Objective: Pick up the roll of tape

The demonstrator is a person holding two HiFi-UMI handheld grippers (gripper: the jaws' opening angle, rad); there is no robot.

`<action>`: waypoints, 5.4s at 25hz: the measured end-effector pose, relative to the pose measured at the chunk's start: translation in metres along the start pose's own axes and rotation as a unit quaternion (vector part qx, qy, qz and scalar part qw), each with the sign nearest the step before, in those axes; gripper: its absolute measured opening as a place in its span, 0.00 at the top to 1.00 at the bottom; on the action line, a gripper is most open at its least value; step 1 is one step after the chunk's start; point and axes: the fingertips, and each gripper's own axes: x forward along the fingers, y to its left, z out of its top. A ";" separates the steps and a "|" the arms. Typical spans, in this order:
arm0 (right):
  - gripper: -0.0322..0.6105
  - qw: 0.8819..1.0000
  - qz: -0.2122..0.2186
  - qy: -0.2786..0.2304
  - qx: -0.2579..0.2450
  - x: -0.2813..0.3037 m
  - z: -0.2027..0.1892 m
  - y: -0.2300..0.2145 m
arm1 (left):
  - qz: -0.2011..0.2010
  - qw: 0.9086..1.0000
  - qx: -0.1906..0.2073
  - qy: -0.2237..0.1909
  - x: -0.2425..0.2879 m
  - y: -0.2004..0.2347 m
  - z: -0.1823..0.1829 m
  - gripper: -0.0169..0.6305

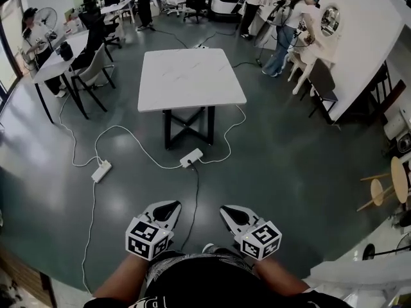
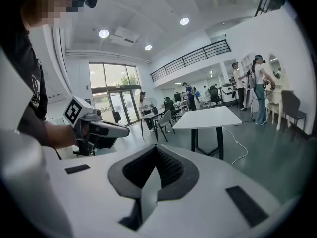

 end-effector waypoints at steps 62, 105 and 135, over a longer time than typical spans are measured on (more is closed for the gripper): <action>0.94 0.998 0.007 0.056 -0.001 0.357 0.151 -0.189 | 0.011 1.000 0.003 0.001 0.201 0.366 0.154 0.94; 0.94 0.988 0.139 0.062 -0.004 0.473 0.265 -0.519 | 0.140 0.989 -0.047 0.021 0.494 0.444 0.296 0.94; 0.94 0.998 0.046 0.051 -0.005 0.530 0.285 -0.480 | 0.073 0.997 -0.001 0.036 0.464 0.519 0.302 0.94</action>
